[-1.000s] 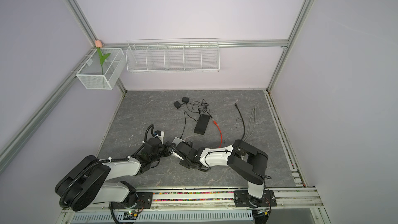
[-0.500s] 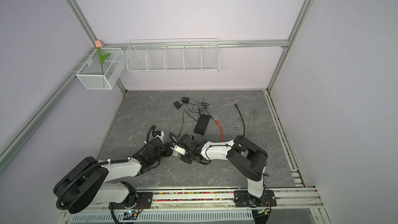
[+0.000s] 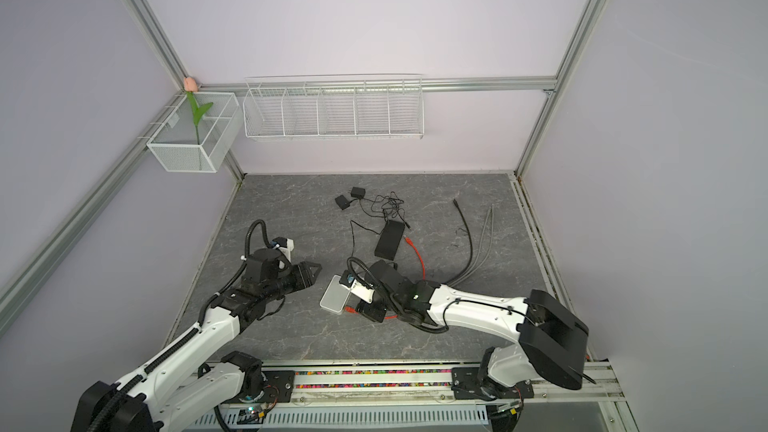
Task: Insert the plug into the switch port
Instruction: 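Move the right gripper away toward the grey cables farther from the robot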
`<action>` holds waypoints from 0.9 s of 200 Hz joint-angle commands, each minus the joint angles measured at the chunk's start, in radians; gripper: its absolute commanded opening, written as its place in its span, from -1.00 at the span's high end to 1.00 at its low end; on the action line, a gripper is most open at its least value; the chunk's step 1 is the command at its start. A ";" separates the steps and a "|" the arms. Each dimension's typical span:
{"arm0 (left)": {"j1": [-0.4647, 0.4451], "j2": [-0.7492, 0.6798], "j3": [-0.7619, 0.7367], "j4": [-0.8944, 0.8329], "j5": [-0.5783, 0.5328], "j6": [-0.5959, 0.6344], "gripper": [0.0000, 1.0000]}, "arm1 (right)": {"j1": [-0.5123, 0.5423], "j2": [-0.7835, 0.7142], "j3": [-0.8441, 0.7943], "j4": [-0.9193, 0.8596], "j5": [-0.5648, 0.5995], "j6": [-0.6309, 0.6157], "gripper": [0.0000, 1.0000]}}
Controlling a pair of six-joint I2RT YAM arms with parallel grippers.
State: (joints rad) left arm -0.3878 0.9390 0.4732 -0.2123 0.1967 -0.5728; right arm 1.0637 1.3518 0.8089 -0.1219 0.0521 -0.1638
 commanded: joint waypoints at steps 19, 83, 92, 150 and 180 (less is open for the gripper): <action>-0.011 0.004 0.004 0.022 0.167 0.025 -0.18 | -0.054 -0.167 0.014 -0.268 0.218 -0.098 -0.23; -0.117 0.065 0.011 0.054 0.090 0.042 -0.19 | -0.269 -0.152 0.090 -0.618 0.211 -0.272 -0.22; -0.117 0.077 0.019 0.056 0.092 0.045 -0.19 | -0.282 -0.096 0.130 -0.651 0.211 -0.290 -0.20; -0.120 0.052 0.018 0.053 0.104 0.039 -0.20 | -0.425 0.149 0.204 -0.722 0.119 -0.420 -0.10; -0.120 0.010 0.001 0.054 0.093 0.033 -0.20 | -0.478 0.189 0.214 -0.710 0.108 -0.461 -0.09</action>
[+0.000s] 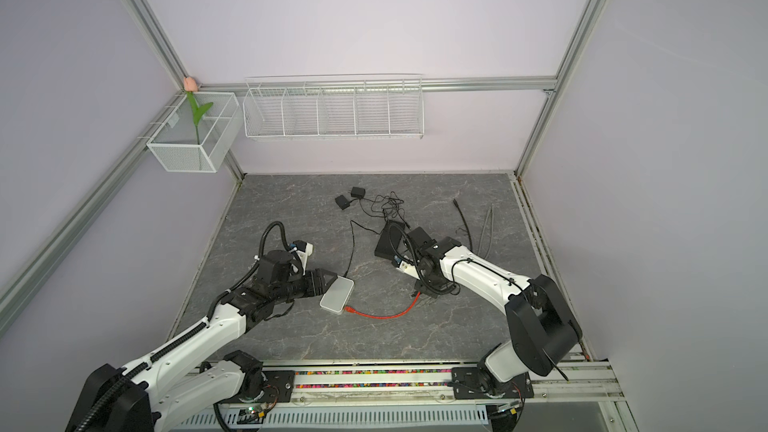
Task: Insert the plug into the switch port
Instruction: 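Move the right gripper away toward the grey cables farther from the robot, then lower the right gripper over the grey ethernet cable plugs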
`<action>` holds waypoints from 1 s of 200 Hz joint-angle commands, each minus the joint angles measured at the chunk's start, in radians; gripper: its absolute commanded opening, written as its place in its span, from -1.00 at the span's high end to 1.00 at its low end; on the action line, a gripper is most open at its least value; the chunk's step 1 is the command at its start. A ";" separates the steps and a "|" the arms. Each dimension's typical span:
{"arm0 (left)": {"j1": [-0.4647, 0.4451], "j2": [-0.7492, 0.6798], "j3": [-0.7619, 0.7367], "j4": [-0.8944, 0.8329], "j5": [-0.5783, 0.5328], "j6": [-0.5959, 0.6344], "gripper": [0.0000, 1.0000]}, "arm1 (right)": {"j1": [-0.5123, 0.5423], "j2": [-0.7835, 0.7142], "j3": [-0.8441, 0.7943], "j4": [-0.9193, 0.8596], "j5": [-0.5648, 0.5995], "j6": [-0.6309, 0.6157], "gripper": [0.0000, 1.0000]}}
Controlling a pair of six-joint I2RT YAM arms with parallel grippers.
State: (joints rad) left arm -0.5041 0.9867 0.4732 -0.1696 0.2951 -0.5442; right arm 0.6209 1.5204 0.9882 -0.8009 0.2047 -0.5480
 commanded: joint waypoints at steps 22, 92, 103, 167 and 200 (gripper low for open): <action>-0.004 -0.028 0.007 0.014 0.007 0.000 -0.20 | -0.044 0.071 0.056 -0.019 -0.070 -0.084 -0.07; -0.004 -0.041 -0.004 0.021 0.014 -0.003 -0.20 | -0.056 0.159 0.061 -0.014 -0.110 -0.086 0.00; -0.004 -0.039 -0.004 0.020 0.014 -0.002 -0.20 | -0.054 0.165 0.063 -0.006 -0.107 -0.087 0.00; -0.004 -0.048 0.001 -0.001 0.005 0.011 -0.21 | -0.058 0.267 0.072 0.020 -0.110 -0.064 0.29; -0.002 -0.082 0.009 -0.026 -0.024 0.018 -0.20 | -0.045 0.239 0.111 -0.038 -0.075 -0.005 0.72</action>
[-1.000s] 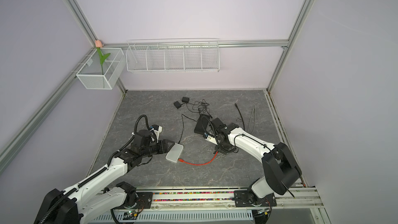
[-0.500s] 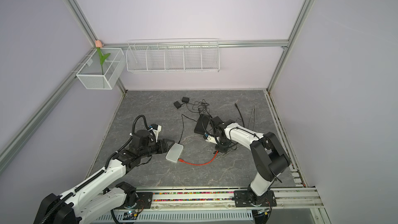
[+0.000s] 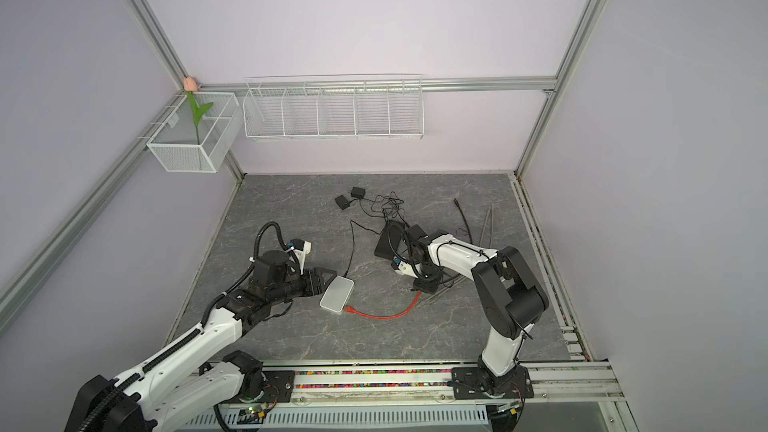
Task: Insert the plug into the switch port
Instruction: 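Lower the right gripper over the grey ethernet cable plugs, then close the right gripper on the black ethernet plug and lift it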
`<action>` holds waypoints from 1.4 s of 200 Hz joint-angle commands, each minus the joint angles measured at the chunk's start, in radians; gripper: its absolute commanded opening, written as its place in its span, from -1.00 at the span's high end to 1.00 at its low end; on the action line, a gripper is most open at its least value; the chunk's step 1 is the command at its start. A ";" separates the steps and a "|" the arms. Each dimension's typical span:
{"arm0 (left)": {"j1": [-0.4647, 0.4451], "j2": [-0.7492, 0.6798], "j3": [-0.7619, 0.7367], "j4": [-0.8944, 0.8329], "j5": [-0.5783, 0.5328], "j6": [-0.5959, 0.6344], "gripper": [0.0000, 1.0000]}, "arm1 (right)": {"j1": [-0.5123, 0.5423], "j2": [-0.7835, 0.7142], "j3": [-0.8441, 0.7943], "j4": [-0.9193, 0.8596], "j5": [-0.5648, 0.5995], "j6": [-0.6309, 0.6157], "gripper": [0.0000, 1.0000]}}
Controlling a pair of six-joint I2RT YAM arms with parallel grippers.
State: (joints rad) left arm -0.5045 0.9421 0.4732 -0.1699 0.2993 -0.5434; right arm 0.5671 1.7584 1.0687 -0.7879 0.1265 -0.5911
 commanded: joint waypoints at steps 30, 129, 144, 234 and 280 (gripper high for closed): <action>0.000 -0.066 0.044 -0.066 -0.065 0.025 -0.20 | 0.040 -0.099 0.042 -0.096 0.159 0.092 0.78; 0.002 -0.066 0.125 -0.129 -0.116 0.049 -0.21 | 0.045 -0.150 0.064 -0.072 0.771 0.201 0.87; 0.002 -0.071 0.133 -0.141 -0.125 0.053 -0.20 | 0.045 -0.161 0.083 -0.042 0.765 0.208 0.86; 0.008 -0.015 0.106 0.017 0.092 -0.001 -0.21 | 0.244 -0.419 0.080 0.051 0.231 0.158 0.87; -0.065 0.079 0.068 0.237 0.166 -0.114 -0.21 | 0.311 -0.504 -0.077 0.213 0.042 0.229 0.86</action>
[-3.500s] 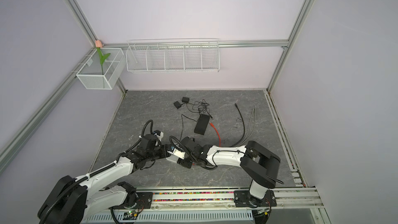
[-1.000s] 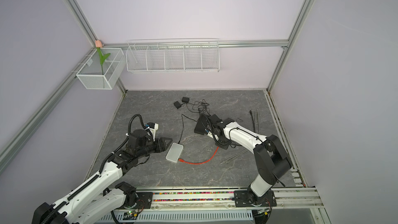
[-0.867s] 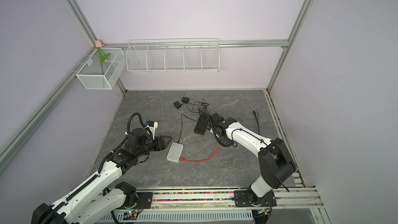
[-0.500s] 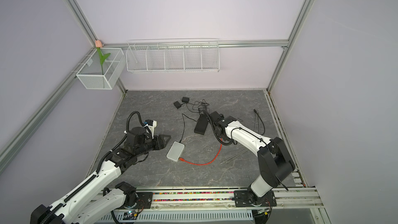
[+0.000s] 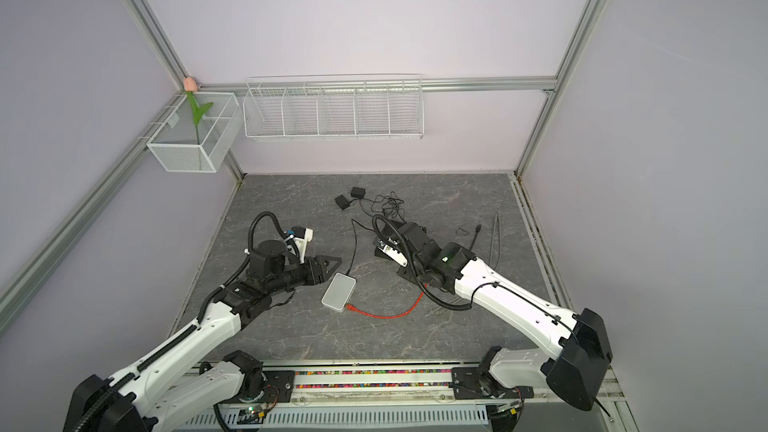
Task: Insert the plug into the switch port
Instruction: 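Close the right gripper on the black ethernet plug and lift it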
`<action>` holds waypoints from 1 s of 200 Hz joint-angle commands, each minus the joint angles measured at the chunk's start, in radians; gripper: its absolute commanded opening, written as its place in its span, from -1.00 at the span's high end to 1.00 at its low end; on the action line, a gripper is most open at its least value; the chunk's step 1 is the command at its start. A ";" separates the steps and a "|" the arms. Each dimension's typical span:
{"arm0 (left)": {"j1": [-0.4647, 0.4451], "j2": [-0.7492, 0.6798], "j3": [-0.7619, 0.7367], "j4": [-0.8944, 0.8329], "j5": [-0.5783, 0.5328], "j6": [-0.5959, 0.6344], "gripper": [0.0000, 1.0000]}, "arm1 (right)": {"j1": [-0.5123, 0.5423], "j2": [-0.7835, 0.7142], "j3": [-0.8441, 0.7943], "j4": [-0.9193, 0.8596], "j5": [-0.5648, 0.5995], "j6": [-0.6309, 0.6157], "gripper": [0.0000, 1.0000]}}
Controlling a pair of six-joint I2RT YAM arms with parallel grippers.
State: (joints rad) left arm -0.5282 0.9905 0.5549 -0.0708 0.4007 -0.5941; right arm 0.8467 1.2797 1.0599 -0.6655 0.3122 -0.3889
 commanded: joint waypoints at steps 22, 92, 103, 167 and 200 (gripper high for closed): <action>-0.058 0.067 -0.020 0.207 0.073 -0.105 -0.21 | 0.063 -0.032 -0.091 0.123 -0.150 0.033 0.87; -0.170 0.209 0.013 0.349 0.070 -0.177 -0.14 | 0.101 0.000 -0.092 0.164 -0.131 0.043 0.87; -0.171 0.222 0.011 0.370 0.074 -0.193 -0.12 | 0.107 0.007 -0.090 0.169 -0.128 0.042 0.87; -0.187 0.208 0.004 0.383 0.069 -0.228 0.01 | 0.117 0.053 -0.091 0.192 -0.063 0.034 0.87; -0.187 0.186 -0.010 0.362 0.060 -0.230 0.01 | 0.116 0.059 -0.094 0.230 0.031 0.047 0.87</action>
State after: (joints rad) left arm -0.7074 1.2110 0.5495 0.2703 0.4637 -0.8085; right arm 0.9573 1.3247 0.9768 -0.4778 0.2657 -0.3580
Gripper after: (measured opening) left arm 0.496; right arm 0.071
